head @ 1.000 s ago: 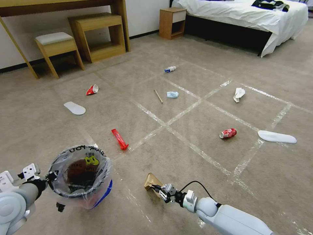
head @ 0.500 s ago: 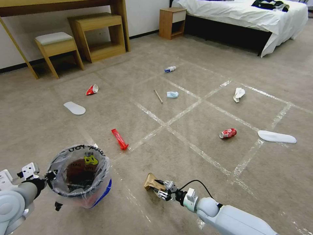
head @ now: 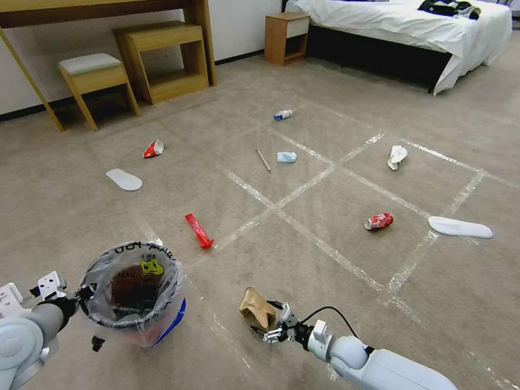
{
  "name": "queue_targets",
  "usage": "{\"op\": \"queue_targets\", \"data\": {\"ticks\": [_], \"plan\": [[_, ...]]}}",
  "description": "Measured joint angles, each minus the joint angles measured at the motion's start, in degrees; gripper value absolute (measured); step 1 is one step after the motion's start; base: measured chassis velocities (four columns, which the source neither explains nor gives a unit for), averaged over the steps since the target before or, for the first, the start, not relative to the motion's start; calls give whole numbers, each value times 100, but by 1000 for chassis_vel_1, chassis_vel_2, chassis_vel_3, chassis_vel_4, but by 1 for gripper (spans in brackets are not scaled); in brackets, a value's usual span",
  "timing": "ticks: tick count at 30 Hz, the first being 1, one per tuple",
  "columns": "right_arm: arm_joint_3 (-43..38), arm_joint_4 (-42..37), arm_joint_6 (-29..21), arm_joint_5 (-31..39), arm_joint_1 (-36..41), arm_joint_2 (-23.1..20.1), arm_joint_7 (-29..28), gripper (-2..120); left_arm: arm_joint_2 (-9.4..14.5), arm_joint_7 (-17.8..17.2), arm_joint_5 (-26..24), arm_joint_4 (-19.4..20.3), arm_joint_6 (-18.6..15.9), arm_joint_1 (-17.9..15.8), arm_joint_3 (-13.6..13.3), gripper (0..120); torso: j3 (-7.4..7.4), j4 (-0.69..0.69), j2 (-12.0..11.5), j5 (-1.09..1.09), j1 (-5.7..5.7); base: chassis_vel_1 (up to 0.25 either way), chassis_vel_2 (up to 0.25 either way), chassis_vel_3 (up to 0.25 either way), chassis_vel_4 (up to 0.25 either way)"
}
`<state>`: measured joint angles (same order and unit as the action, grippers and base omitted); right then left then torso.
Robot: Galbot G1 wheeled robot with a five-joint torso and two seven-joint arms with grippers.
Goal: Pick up the trash bin and place the garbage on the floor into it.
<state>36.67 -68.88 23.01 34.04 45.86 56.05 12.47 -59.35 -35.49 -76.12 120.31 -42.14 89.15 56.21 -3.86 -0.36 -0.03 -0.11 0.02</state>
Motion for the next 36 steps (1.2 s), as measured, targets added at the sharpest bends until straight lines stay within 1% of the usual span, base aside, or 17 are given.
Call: {"op": "queue_targets", "data": {"ticks": [11,21,36], "plan": [[-112,413,16,-105,-14,174,-54,100,-14,12,30,3,0,-11,-44,0,0,0,0,0,0,0,0,0,0],[-139,697,13,-58,46,372,34,100,-29,29,63,15,0,-2,-68,0,0,0,0,0,0,0,0,0,0],[36,482,-35,25,-97,407,49,100,-48,41,87,53,0,-1,-93,0,0,0,0,0,0,0,0,0,0]]}}
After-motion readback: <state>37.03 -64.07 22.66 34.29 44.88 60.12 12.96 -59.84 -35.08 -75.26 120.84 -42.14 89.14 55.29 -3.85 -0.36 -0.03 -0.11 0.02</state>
